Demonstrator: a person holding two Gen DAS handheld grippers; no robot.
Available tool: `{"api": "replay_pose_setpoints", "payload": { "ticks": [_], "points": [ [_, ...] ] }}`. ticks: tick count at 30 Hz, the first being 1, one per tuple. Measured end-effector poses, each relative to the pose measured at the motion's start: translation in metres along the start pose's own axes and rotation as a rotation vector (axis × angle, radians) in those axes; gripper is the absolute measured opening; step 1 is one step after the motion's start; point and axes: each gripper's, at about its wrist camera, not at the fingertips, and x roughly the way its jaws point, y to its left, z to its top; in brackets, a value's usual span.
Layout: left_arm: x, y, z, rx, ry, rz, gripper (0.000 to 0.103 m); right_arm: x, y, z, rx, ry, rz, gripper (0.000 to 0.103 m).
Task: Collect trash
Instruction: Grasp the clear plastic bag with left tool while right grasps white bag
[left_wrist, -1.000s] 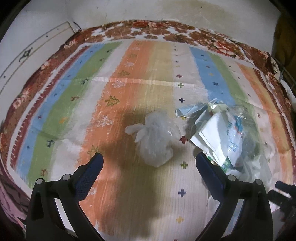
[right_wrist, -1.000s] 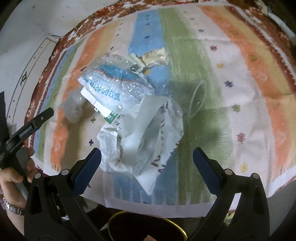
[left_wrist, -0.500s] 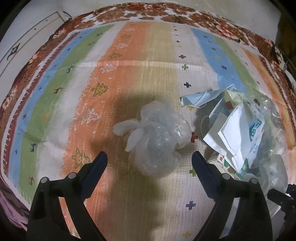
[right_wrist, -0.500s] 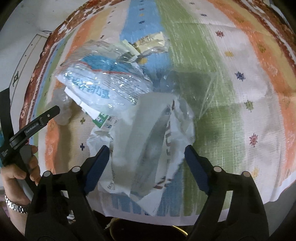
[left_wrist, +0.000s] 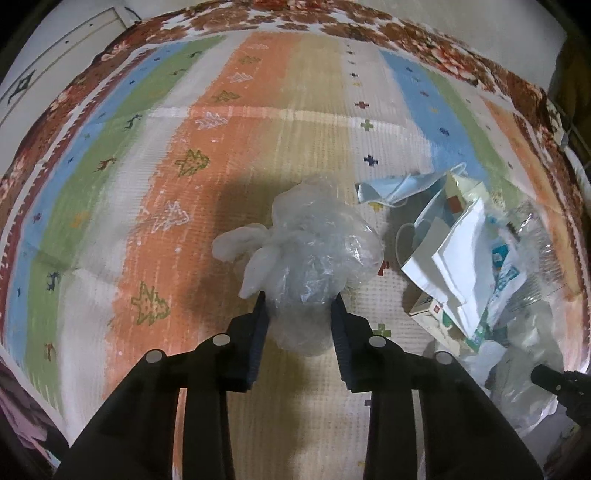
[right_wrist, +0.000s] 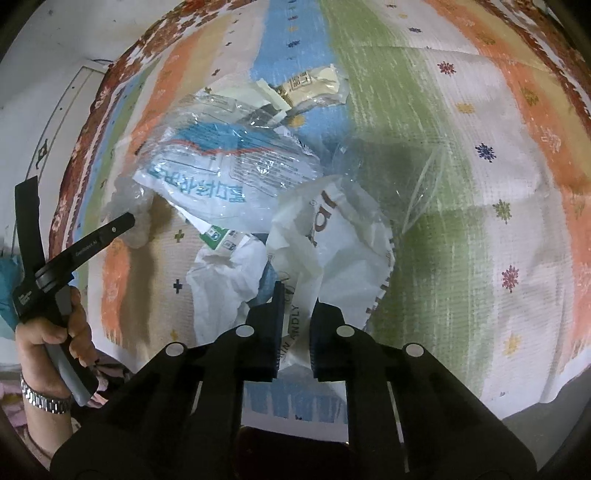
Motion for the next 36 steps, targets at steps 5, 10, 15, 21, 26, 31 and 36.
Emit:
{"api": "replay_pose_setpoints", "payload": {
  "ticks": [5,10,15,21,26,31,36],
  "points": [
    [-0.023,0.004,-0.003,-0.024,-0.018,-0.029,0.032,-0.021,0.0,-0.007,-0.006,-0.039,0.012,0.008],
    [-0.054,0.007,-0.014,-0.024,-0.052,-0.052,0.032,-0.042,0.009,-0.019,-0.044,-0.082,0.028,0.008],
    [-0.075,0.016,-0.027,-0.089,-0.05,-0.075,0.032,-0.065,0.021,-0.031,-0.096,-0.152,0.009,0.008],
    [-0.098,-0.003,-0.049,-0.032,-0.069,-0.091,0.032,-0.094,0.023,-0.052,-0.142,-0.225,-0.036,0.008],
    [-0.118,-0.014,-0.064,0.011,-0.09,-0.107,0.032,-0.105,0.024,-0.072,-0.164,-0.237,-0.026,0.008],
    [-0.134,-0.017,-0.08,0.023,-0.105,-0.13,0.032,-0.119,0.023,-0.092,-0.175,-0.262,-0.001,0.008],
    [-0.149,-0.019,-0.103,0.031,-0.117,-0.153,0.032,-0.126,0.023,-0.11,-0.2,-0.283,-0.013,0.008]
  ]
}}
